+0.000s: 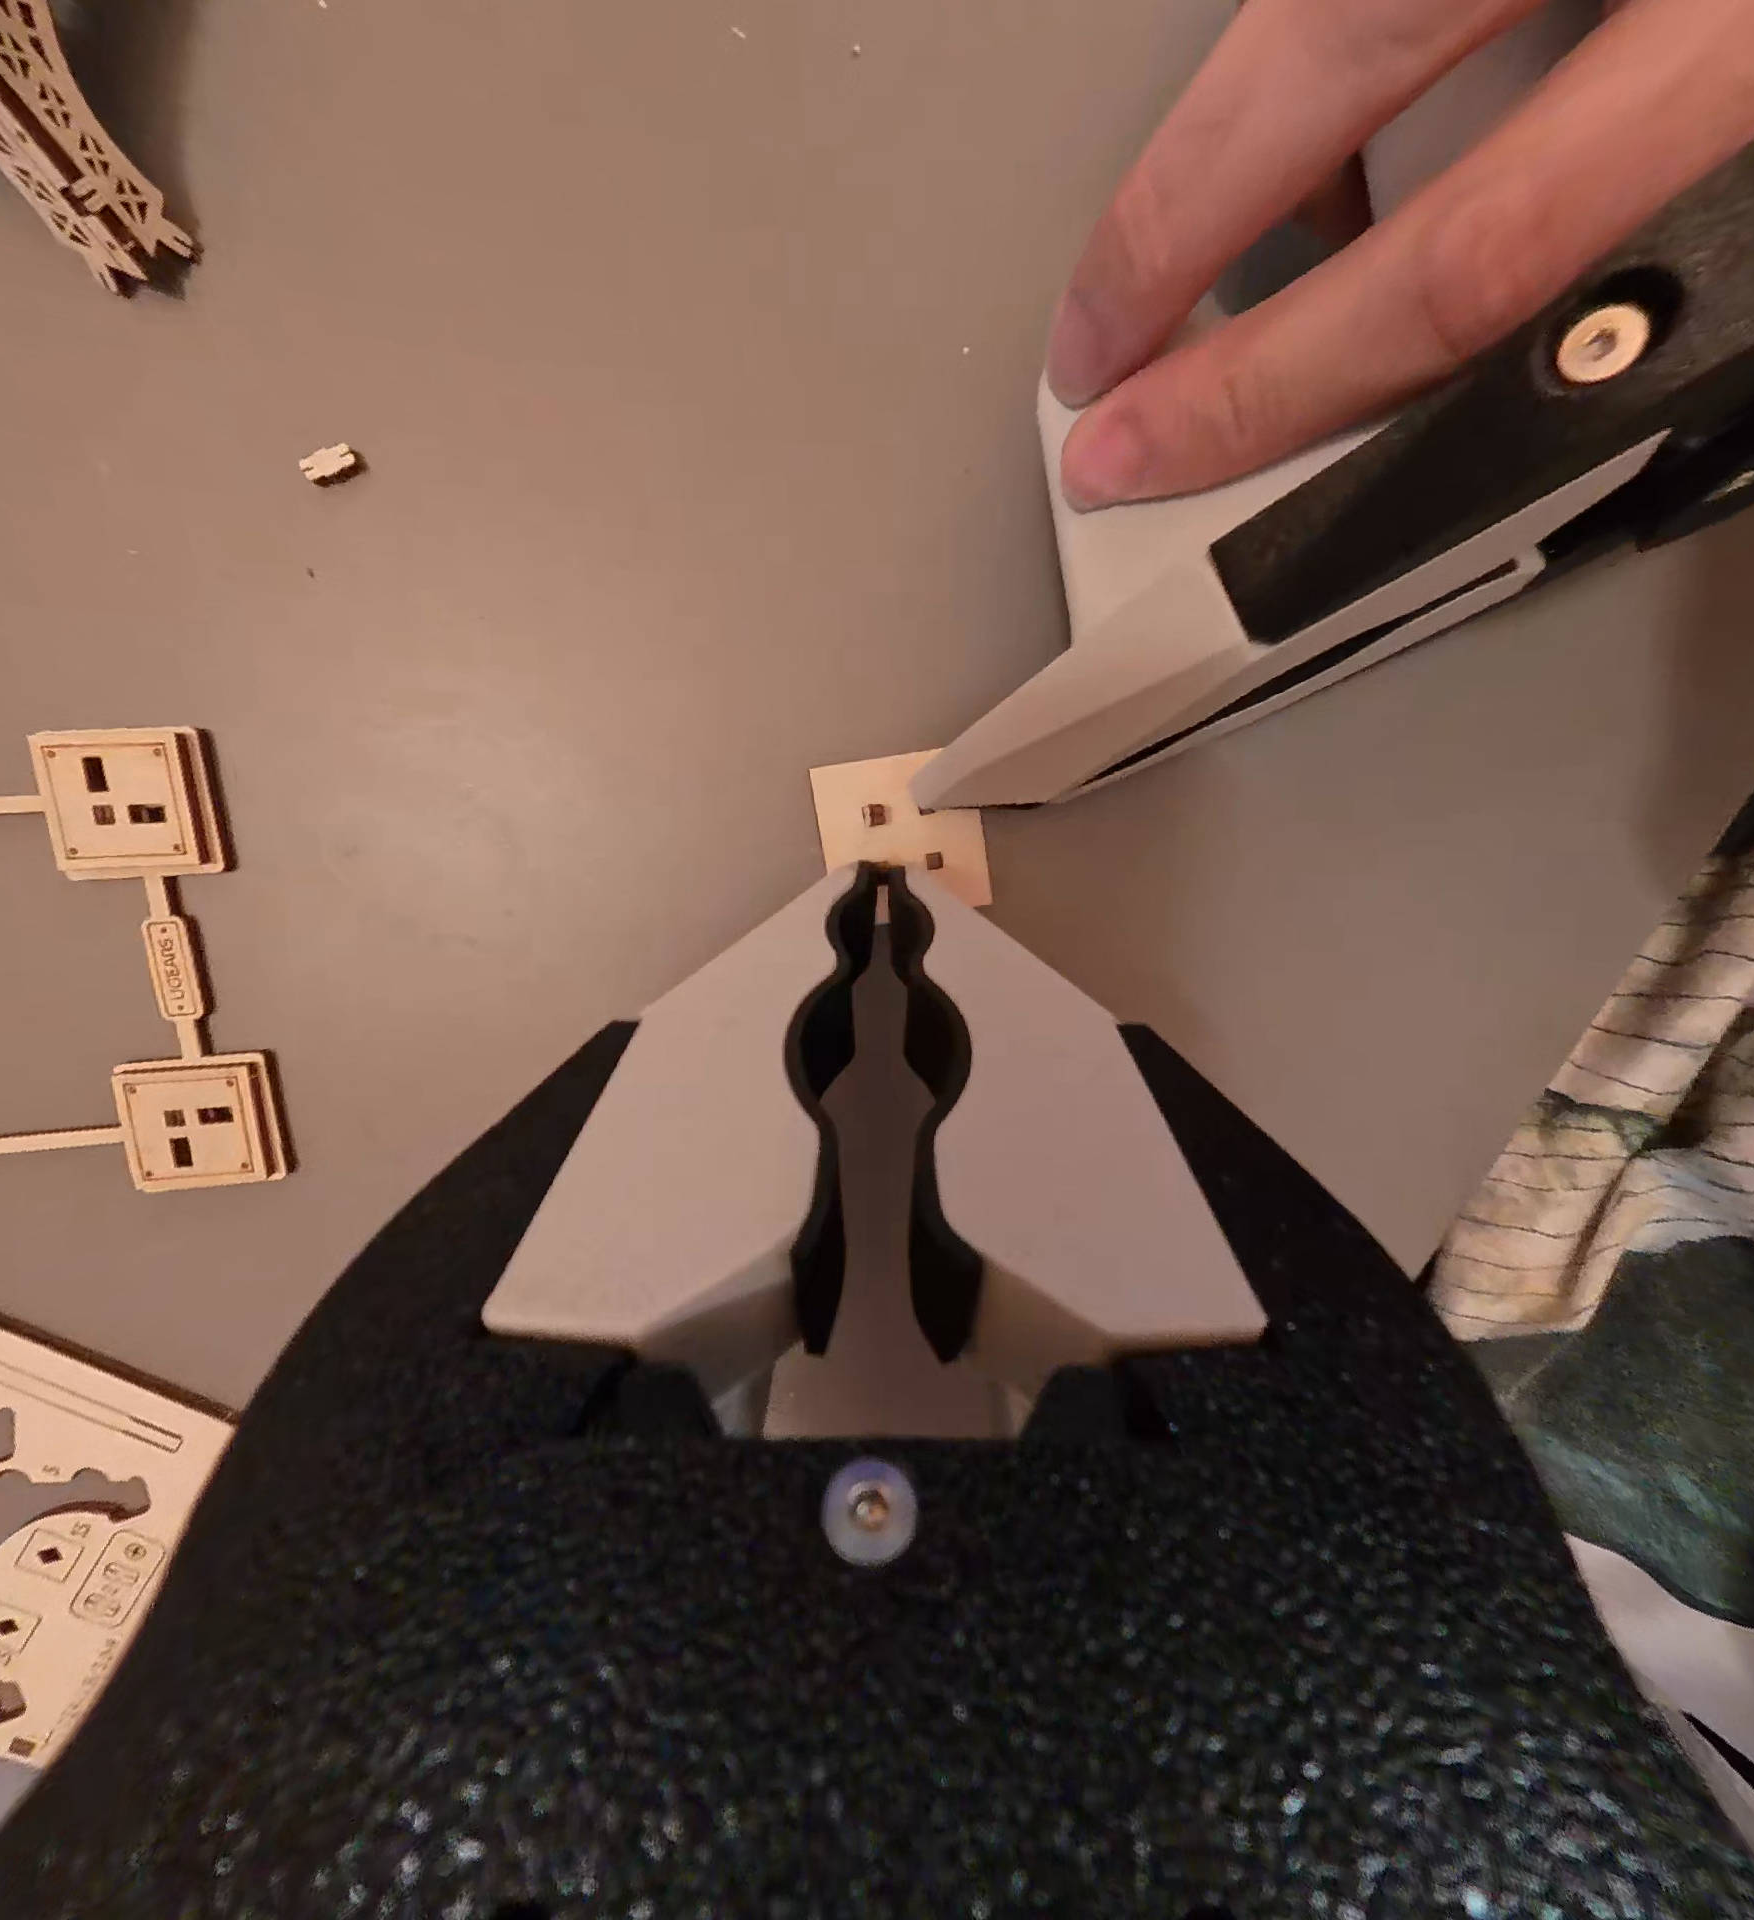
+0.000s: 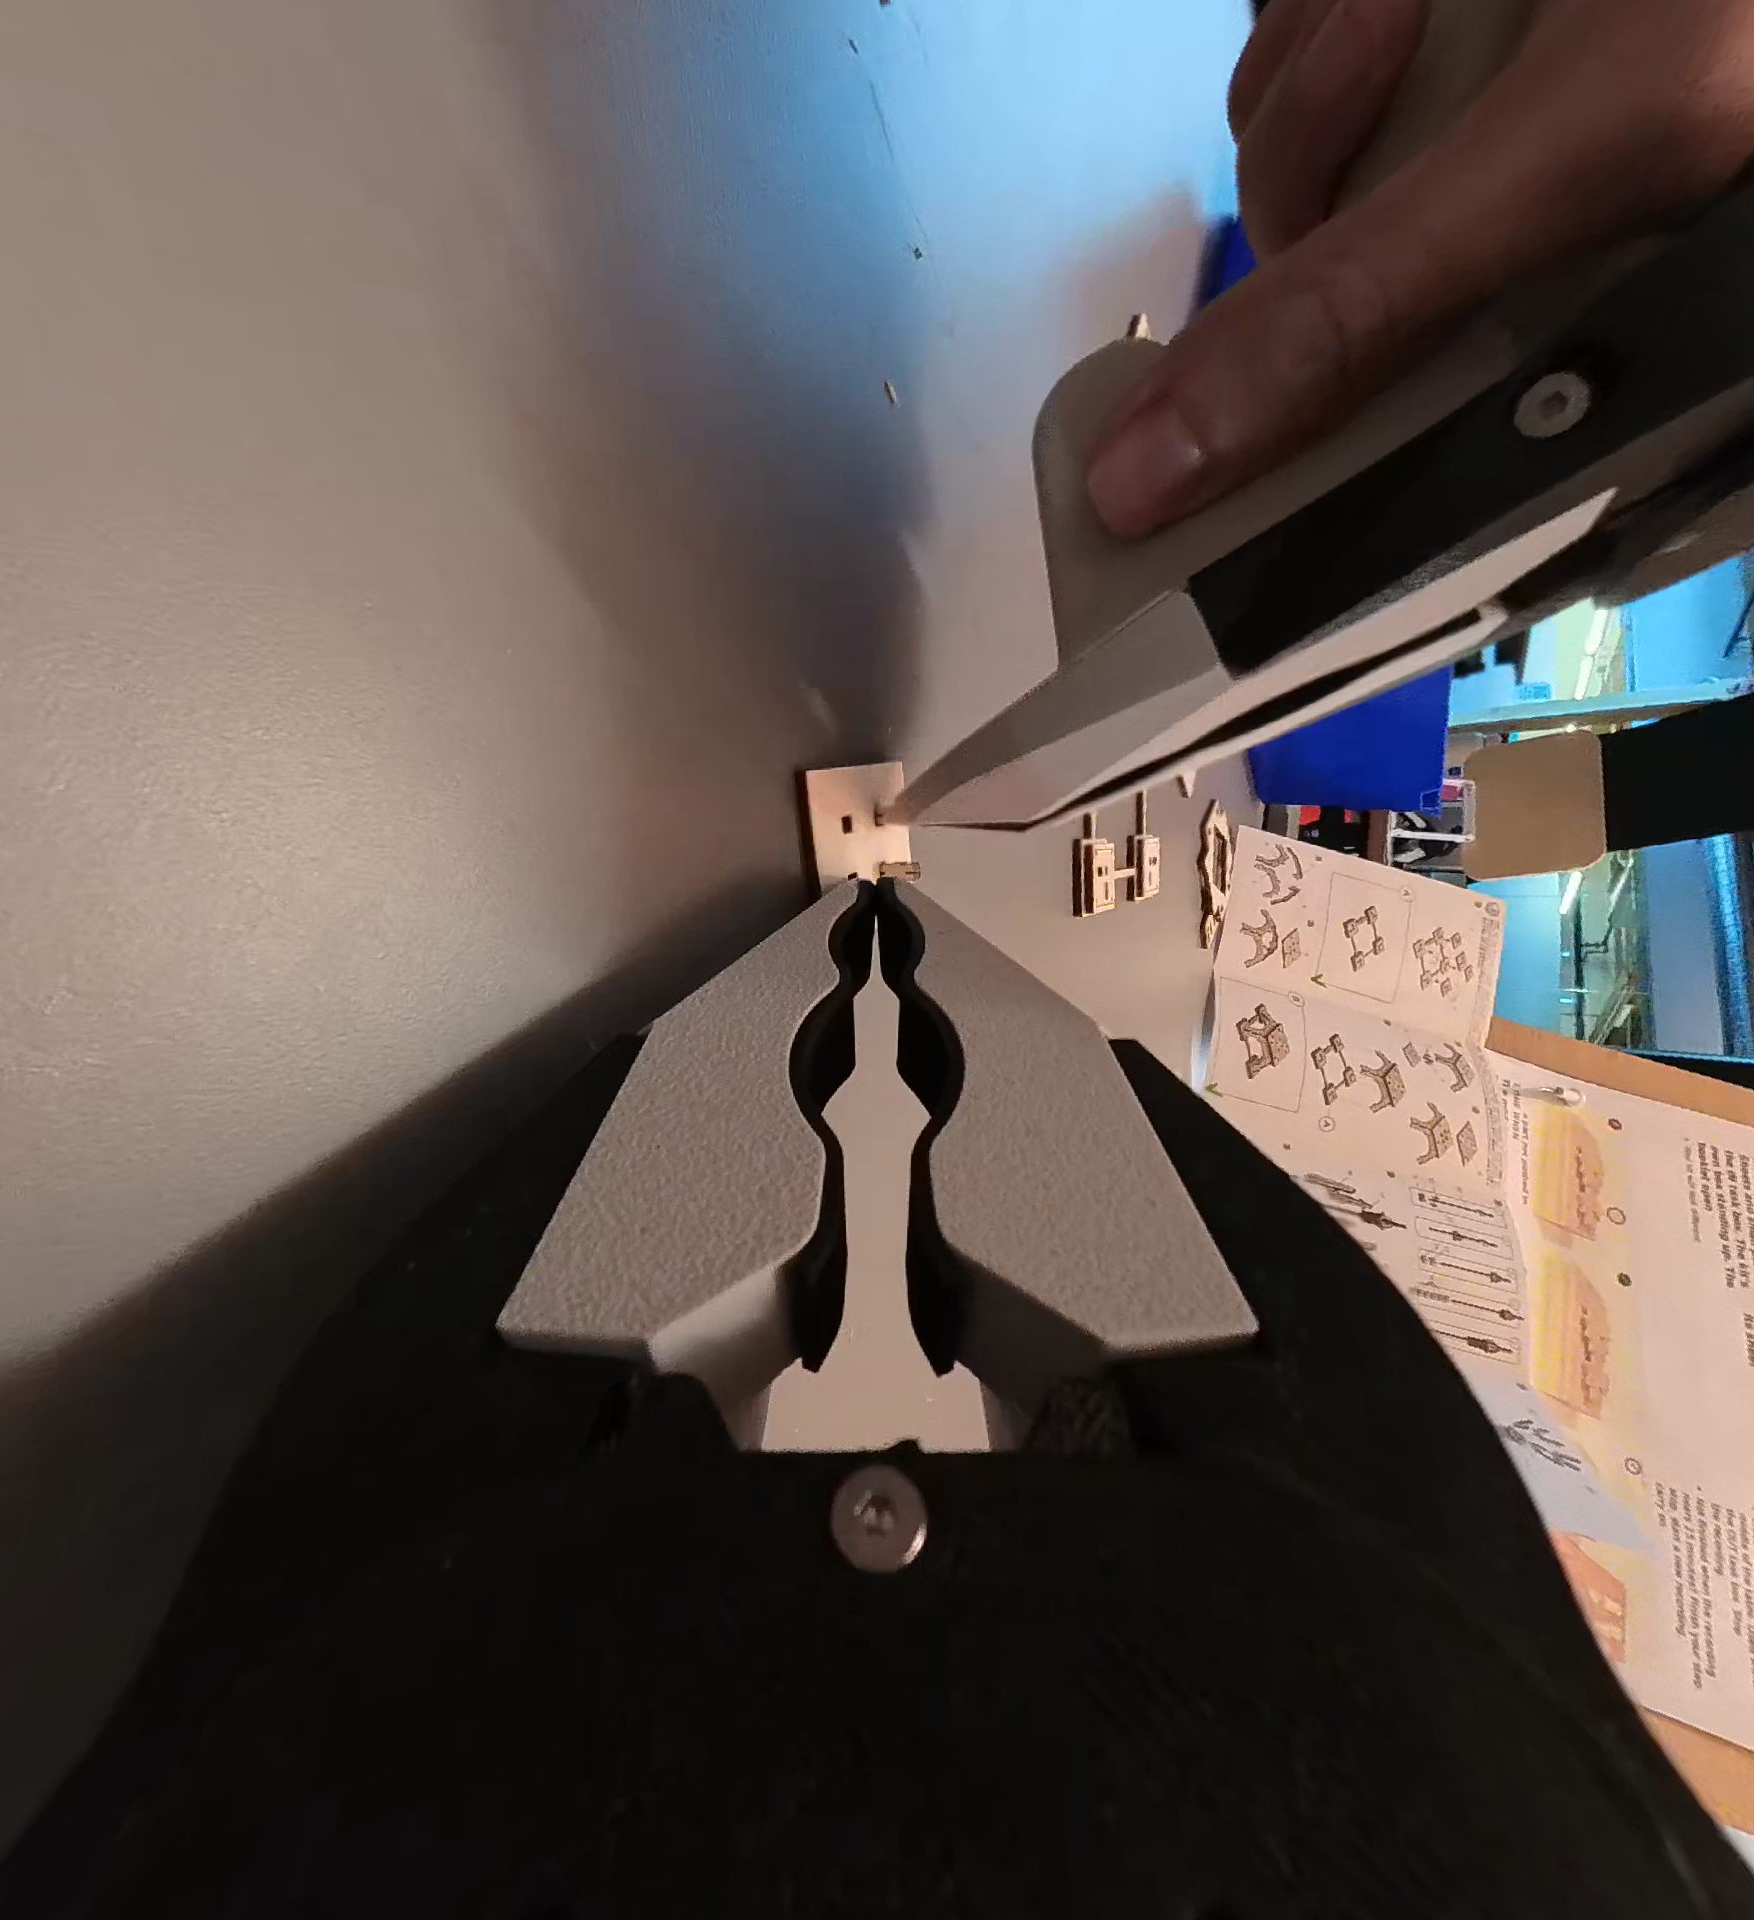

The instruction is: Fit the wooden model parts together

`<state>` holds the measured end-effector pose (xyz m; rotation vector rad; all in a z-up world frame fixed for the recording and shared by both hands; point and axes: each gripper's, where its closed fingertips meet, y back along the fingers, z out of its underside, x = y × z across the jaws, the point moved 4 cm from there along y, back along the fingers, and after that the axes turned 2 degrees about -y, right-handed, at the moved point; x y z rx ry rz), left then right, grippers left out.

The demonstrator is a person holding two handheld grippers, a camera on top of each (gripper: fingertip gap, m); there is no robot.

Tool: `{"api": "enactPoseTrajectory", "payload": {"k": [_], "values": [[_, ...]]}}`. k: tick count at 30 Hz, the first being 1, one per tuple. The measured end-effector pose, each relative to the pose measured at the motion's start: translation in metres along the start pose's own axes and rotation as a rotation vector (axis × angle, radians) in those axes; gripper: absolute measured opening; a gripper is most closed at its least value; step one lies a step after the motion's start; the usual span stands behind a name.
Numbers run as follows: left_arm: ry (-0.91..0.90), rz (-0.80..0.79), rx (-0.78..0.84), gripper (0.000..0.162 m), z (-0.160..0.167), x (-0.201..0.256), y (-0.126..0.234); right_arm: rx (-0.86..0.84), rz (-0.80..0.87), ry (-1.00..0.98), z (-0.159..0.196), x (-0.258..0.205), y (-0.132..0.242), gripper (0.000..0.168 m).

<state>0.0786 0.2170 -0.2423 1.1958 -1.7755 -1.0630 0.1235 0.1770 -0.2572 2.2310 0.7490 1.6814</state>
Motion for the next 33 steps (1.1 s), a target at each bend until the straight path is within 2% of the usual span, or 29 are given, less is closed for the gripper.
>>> {"api": "enactPoseTrajectory", "payload": {"k": [7,14,21,33], "values": [[0.06,-0.014,0.032,0.0,0.002,0.0,-0.001,0.001,-0.012,-0.024,0.0,0.001,-0.001,0.0],[0.065,-0.114,0.021,0.0,0.002,0.004,-0.001,0.003,-0.016,-0.05,-0.005,-0.001,0.0,0.0],[-0.014,-0.2,-0.071,0.0,-0.001,0.007,-0.002,-0.003,-0.011,-0.059,-0.015,-0.006,0.002,0.0],[-0.034,-0.21,-0.204,0.0,-0.005,0.008,-0.003,0.016,-0.008,-0.099,-0.019,-0.009,0.001,0.0]]}}
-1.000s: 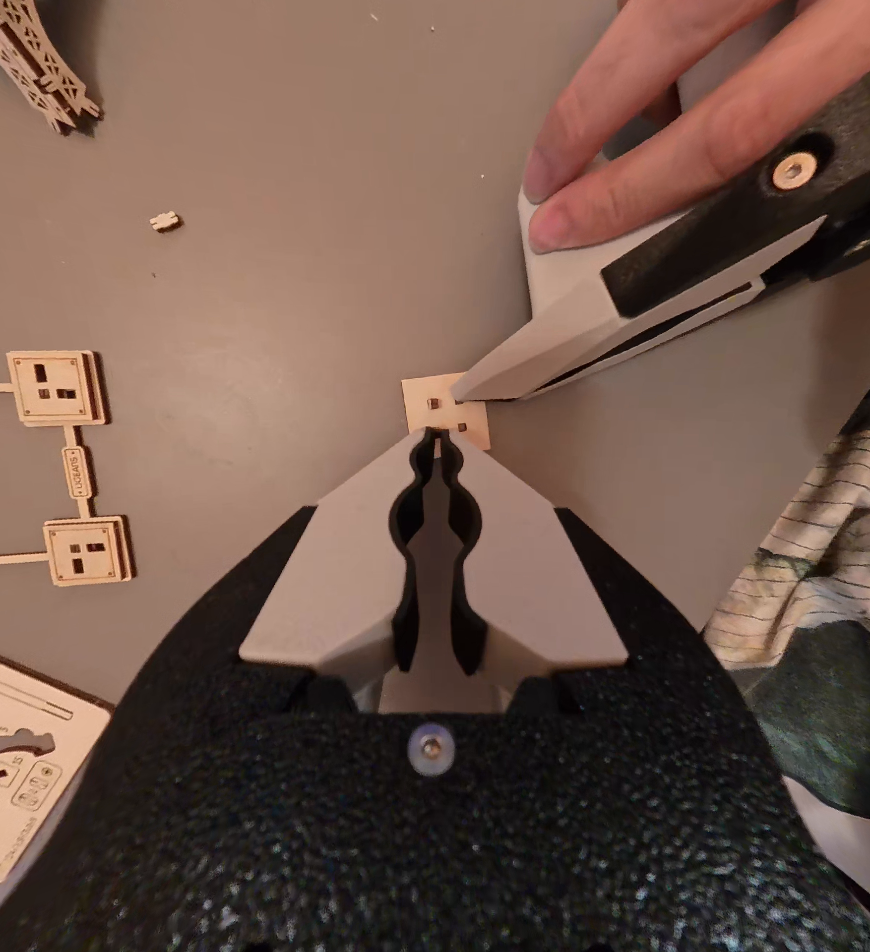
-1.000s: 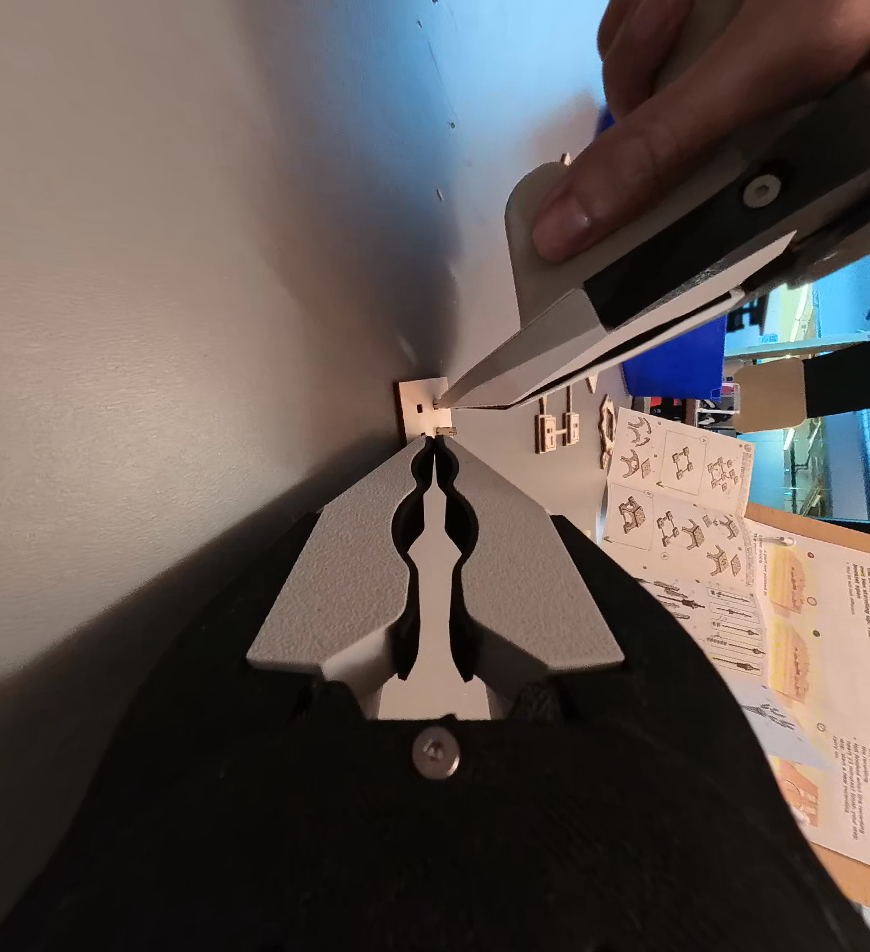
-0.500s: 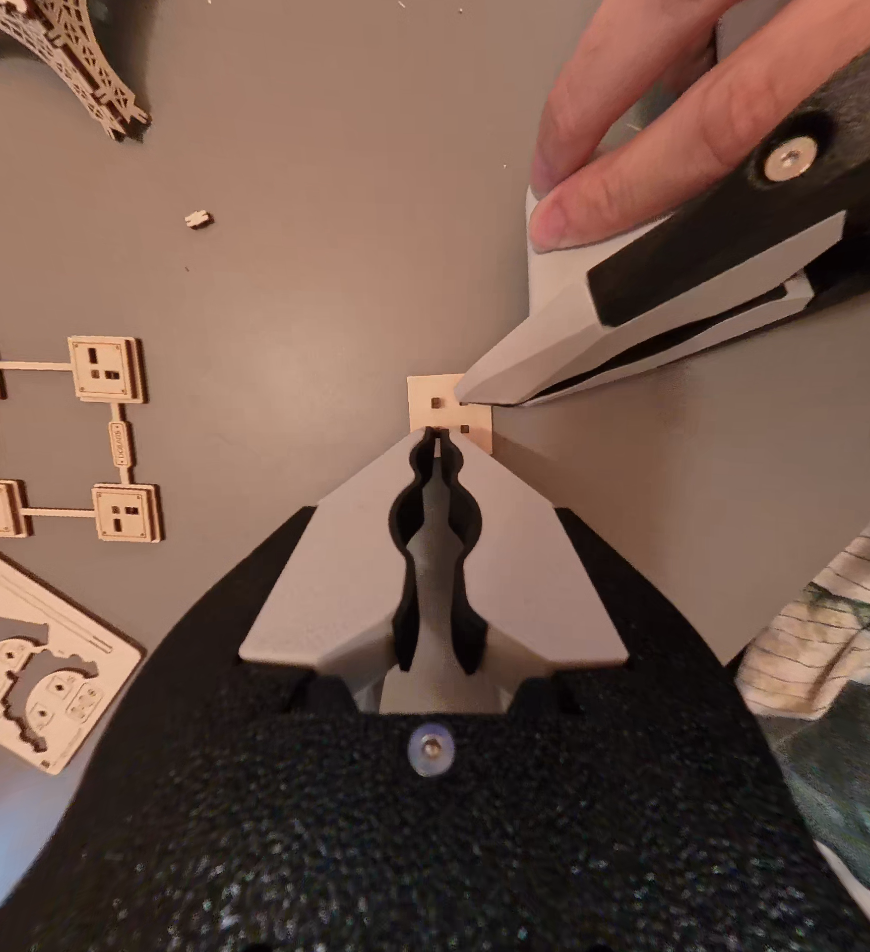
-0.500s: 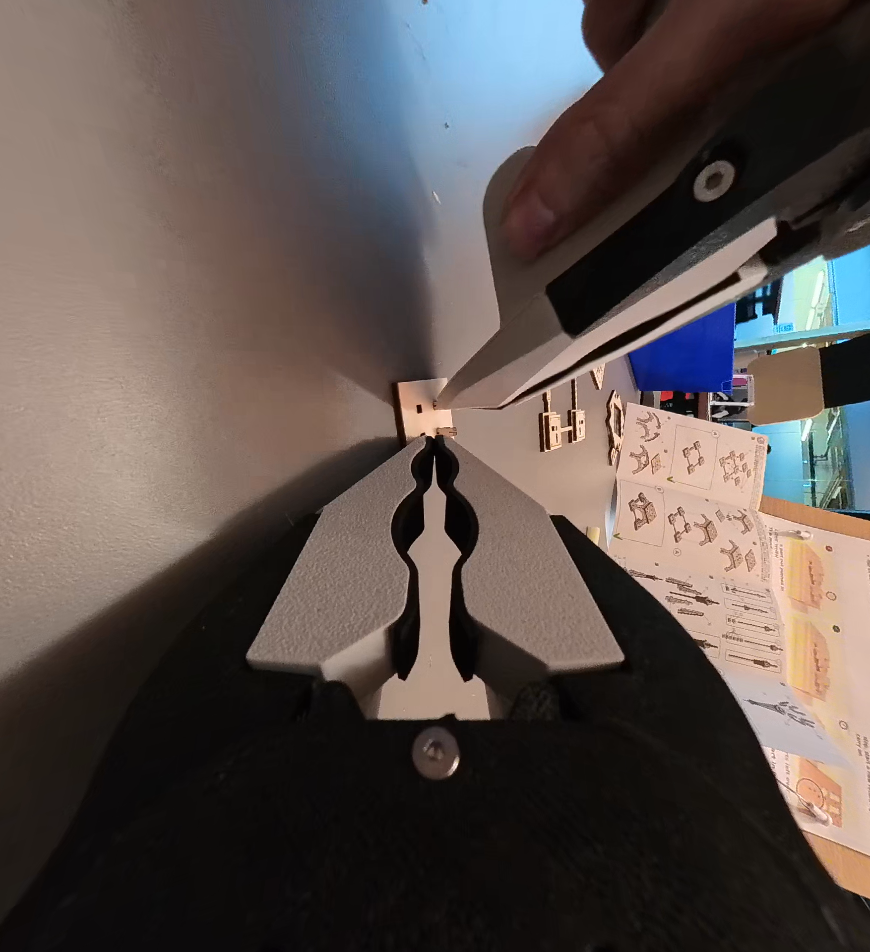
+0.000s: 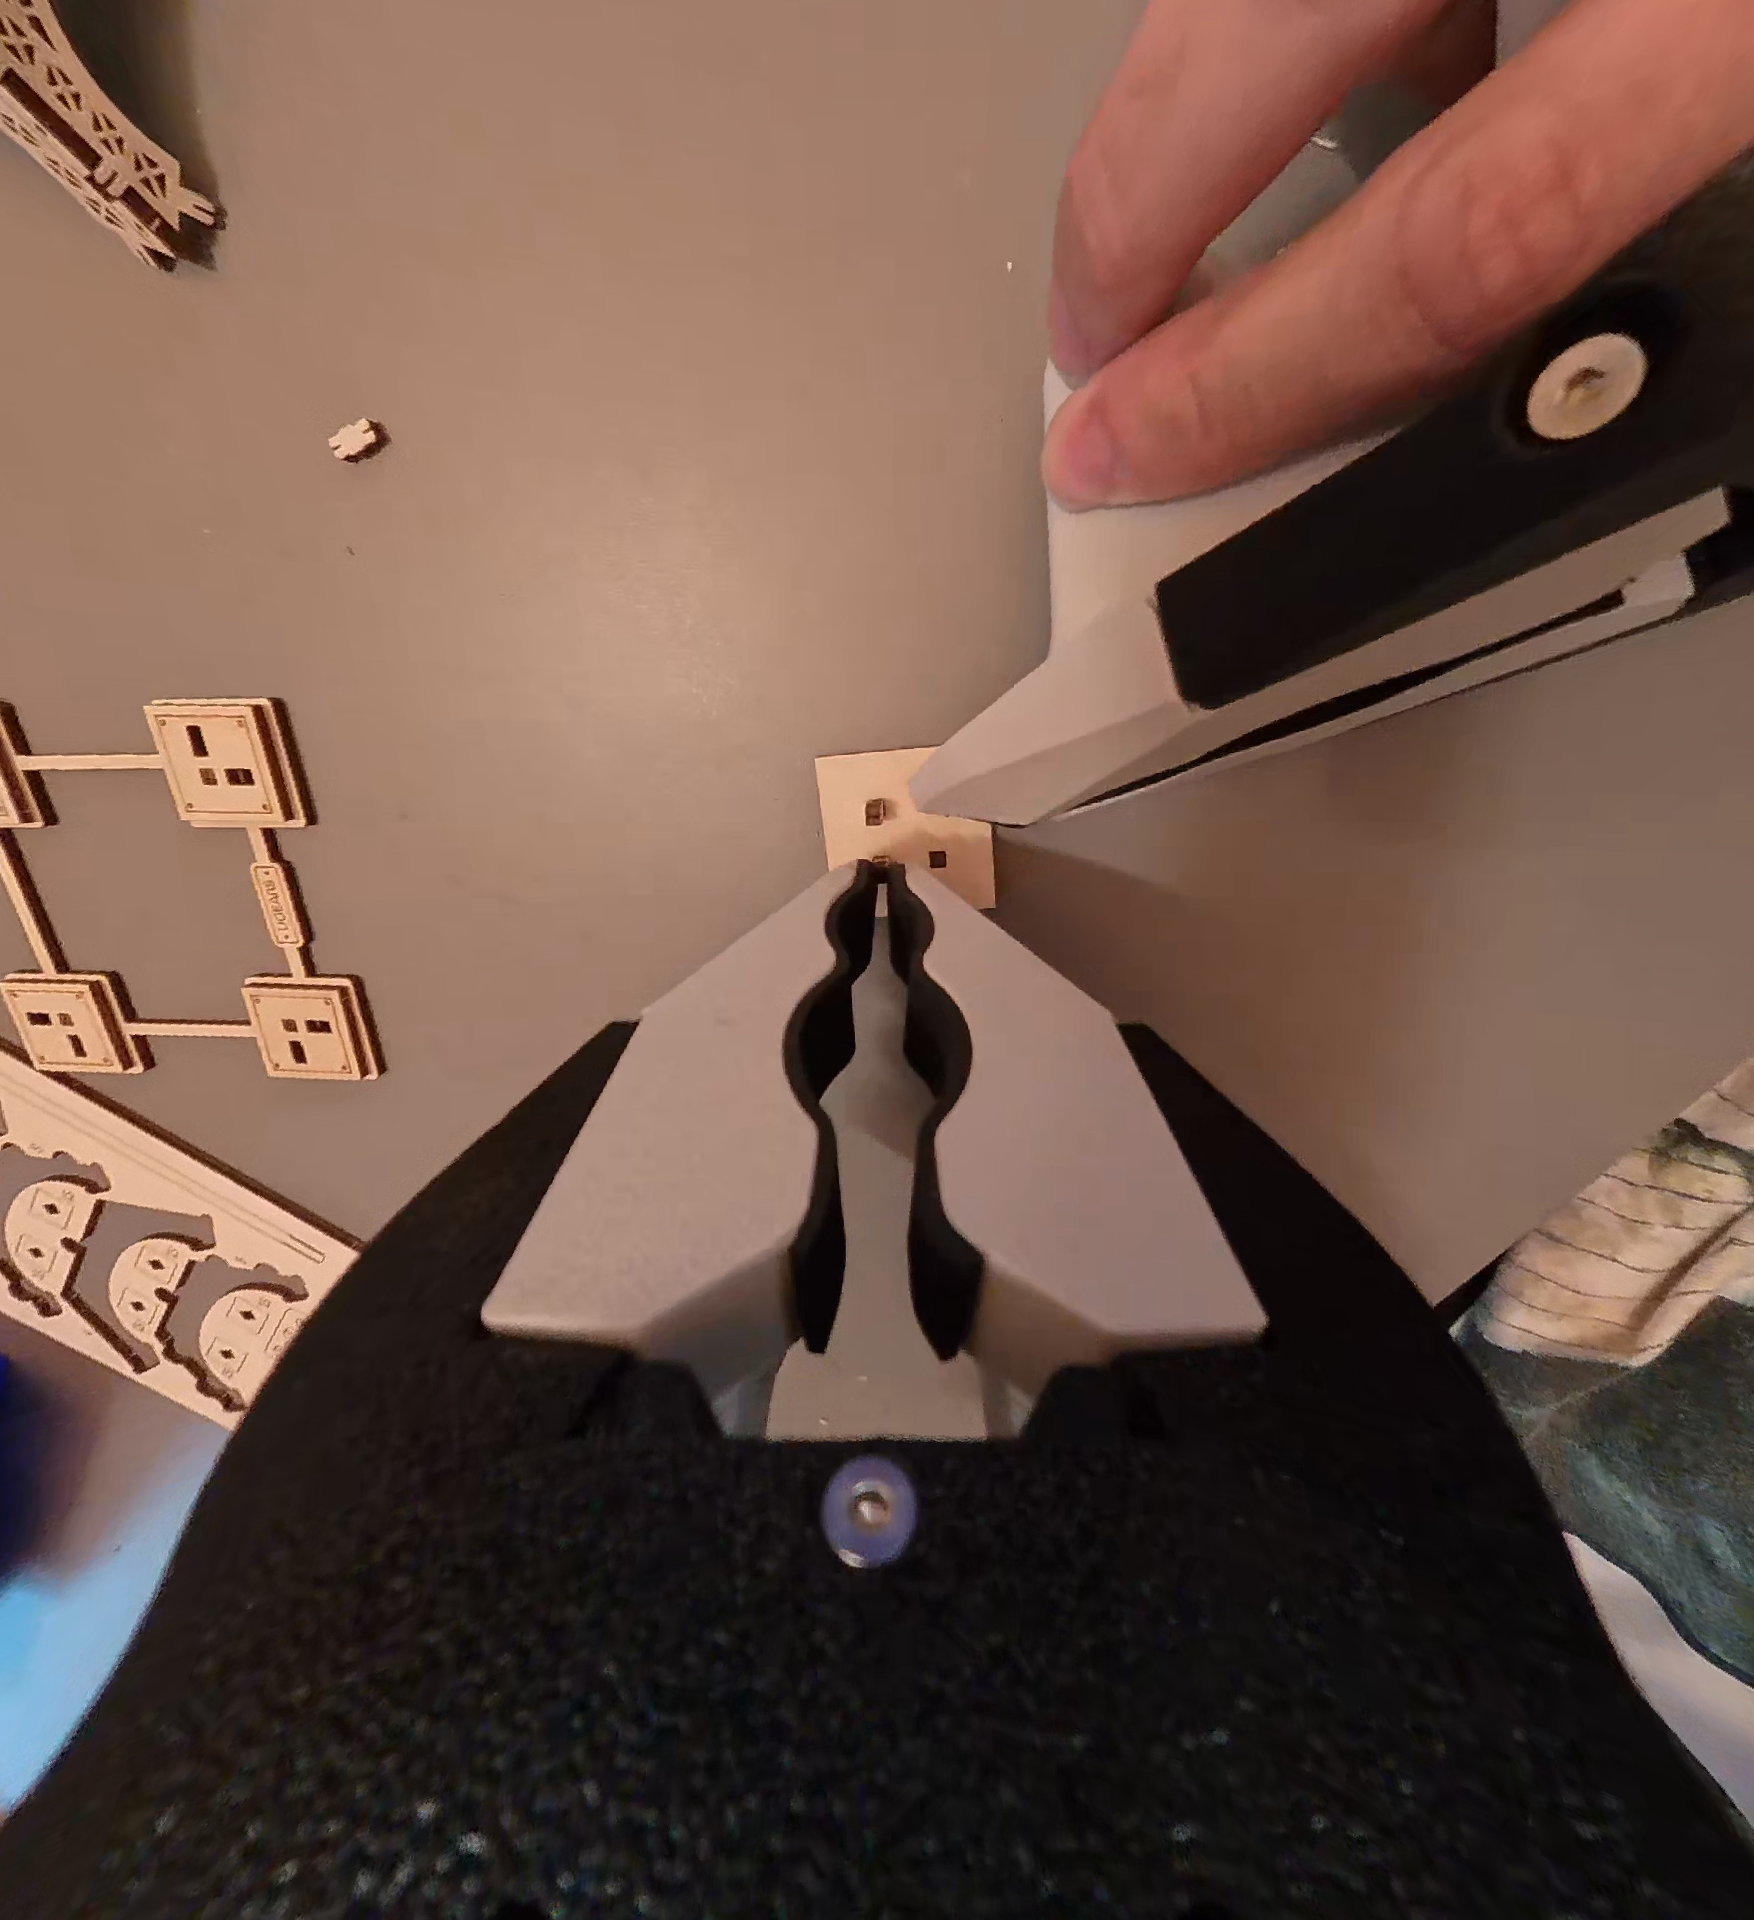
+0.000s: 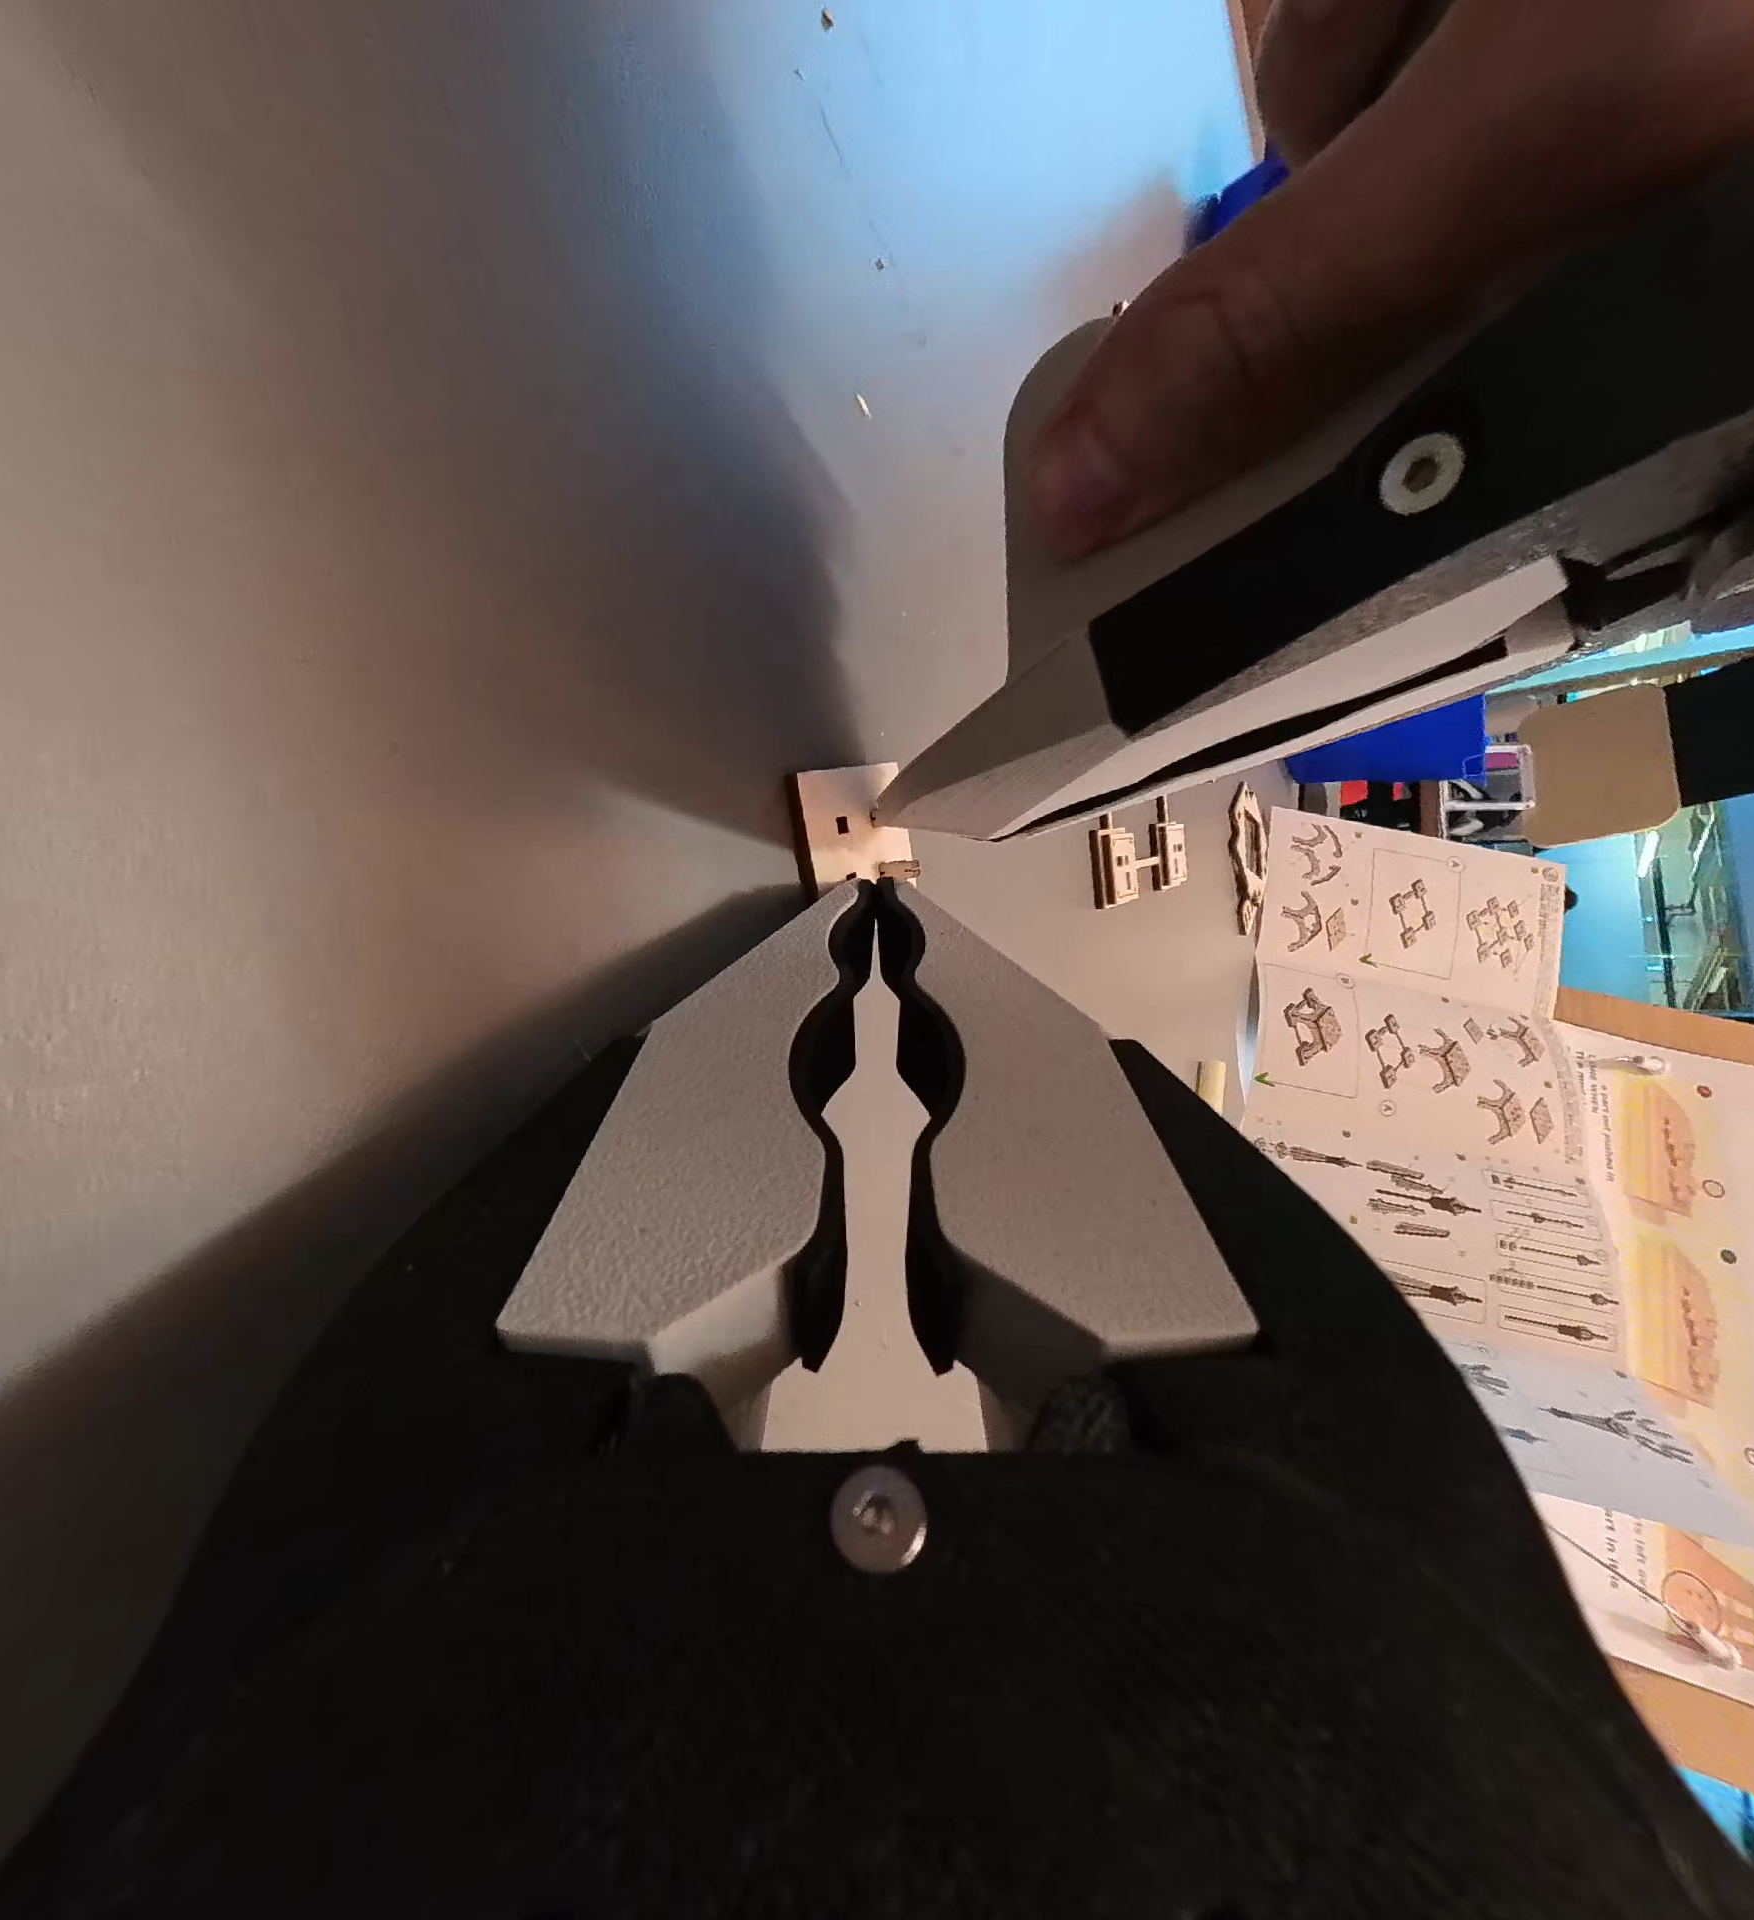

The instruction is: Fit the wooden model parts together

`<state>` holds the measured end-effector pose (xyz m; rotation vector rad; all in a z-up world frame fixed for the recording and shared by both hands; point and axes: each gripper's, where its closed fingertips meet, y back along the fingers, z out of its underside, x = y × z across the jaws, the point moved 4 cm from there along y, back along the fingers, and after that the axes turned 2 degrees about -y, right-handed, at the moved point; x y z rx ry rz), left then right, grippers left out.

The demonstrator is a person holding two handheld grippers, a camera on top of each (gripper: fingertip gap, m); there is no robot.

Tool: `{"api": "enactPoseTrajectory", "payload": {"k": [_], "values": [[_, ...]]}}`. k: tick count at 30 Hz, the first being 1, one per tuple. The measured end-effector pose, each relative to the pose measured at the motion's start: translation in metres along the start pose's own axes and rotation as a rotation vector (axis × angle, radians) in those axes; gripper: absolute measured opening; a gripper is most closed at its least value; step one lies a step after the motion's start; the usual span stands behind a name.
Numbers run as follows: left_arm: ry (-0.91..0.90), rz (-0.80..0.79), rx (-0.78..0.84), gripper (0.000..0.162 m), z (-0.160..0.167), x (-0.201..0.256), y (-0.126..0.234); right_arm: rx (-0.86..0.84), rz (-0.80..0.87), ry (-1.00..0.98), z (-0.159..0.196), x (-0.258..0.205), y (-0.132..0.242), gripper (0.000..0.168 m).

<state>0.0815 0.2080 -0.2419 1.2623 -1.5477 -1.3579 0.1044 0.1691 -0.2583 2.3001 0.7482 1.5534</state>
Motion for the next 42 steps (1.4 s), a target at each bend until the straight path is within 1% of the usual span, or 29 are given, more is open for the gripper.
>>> {"api": "enactPoseTrajectory", "payload": {"k": [9,14,19,21,22,25,28,30,34,42], "values": [[0.0,-0.003,-0.062,0.0,-0.003,0.0,-0.001,0.01,0.005,-0.007,0.002,0.001,-0.004,0.0],[0.013,0.024,-0.056,0.0,-0.003,-0.001,-0.001,0.014,0.0,-0.016,0.002,0.002,-0.006,0.0],[0.054,0.067,0.048,0.002,-0.001,-0.001,0.002,0.016,-0.002,-0.016,0.003,0.001,-0.007,0.0],[0.079,0.04,0.108,0.015,0.0,-0.007,0.01,0.021,-0.006,-0.028,0.003,0.001,-0.006,0.0],[0.09,0.029,0.136,0.018,0.001,-0.009,0.015,0.022,-0.007,-0.03,0.003,0.001,-0.006,0.0],[0.102,0.01,0.222,0.016,0.002,-0.01,0.022,0.024,-0.007,-0.033,0.002,0.001,-0.006,0.0],[0.066,0.009,0.276,0.014,0.006,-0.002,0.015,0.028,-0.008,-0.041,0.002,0.0,-0.005,0.0],[0.039,-0.025,0.308,0.015,0.007,0.001,0.01,0.033,-0.011,-0.053,0.002,0.001,-0.005,0.0],[0.006,-0.094,0.404,0.006,0.003,0.001,0.01,0.029,-0.009,-0.045,0.002,0.0,-0.004,0.0],[-0.021,-0.104,0.492,0.01,0.014,0.001,0.004,0.025,-0.01,-0.042,0.003,0.0,-0.002,0.0]]}}
